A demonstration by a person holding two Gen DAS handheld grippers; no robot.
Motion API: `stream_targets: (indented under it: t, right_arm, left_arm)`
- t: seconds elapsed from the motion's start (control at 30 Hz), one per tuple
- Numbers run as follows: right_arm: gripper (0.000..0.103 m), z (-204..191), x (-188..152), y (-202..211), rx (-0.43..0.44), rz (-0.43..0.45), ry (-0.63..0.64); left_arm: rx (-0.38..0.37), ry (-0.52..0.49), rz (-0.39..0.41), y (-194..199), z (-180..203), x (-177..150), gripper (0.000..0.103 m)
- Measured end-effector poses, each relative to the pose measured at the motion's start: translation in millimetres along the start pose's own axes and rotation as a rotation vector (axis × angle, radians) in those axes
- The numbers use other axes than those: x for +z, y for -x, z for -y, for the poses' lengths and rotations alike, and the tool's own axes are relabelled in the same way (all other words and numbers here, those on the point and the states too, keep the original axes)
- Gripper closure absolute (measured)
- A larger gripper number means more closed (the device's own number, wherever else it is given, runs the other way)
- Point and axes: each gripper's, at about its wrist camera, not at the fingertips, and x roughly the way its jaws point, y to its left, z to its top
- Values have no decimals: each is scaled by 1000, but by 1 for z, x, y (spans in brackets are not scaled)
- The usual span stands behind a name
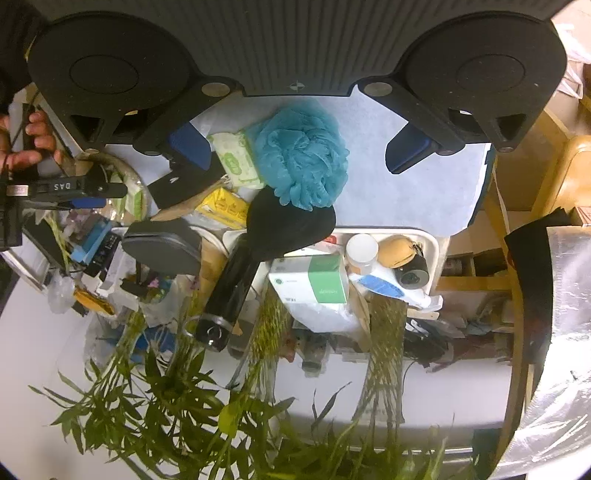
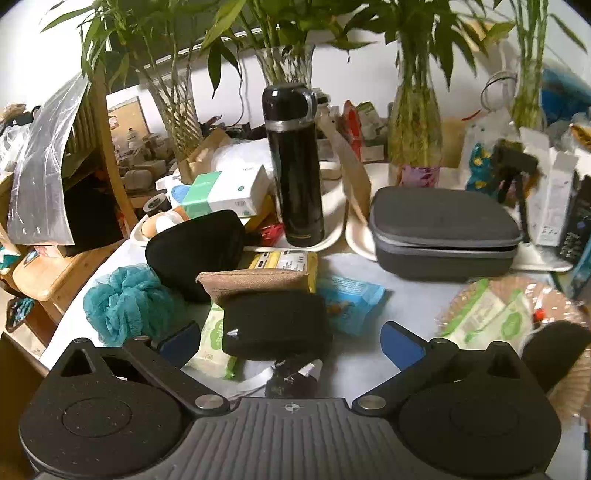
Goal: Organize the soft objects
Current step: 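Move the left tool toward the teal mesh bath sponge on the table, then close the left tool on the teal sponge while the right tool grasps the black foam pad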
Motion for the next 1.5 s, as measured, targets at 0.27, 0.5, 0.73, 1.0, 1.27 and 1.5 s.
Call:
stream_targets:
  t: [0.27,0.5,0.73,1.0,1.27,1.5]
  right_arm:
    - [0,15,0,-56,47,-59,-52]
    - [12,16,3,-82,113,-96,-67]
    - [35,2,4,-77,174,-107,-16]
    - [39,-7,11,-44,248,-33,25]
    - [40,-1,13,-9,302,66,-32]
    - [39,-2,10,10,326,127,-45]
  left_arm:
    - [-16,2,-9,-20,-16,1,0]
    - [0,23,-36,-32,-28,-1,0]
    - [6,34,-60,-41,-30,-4,0]
    - [-6,15,-70,-44,-24,2,0]
    - [-34,-42,-102,-65,-21,9,0]
    - [-83,7,-184,-108,-33,9,0]
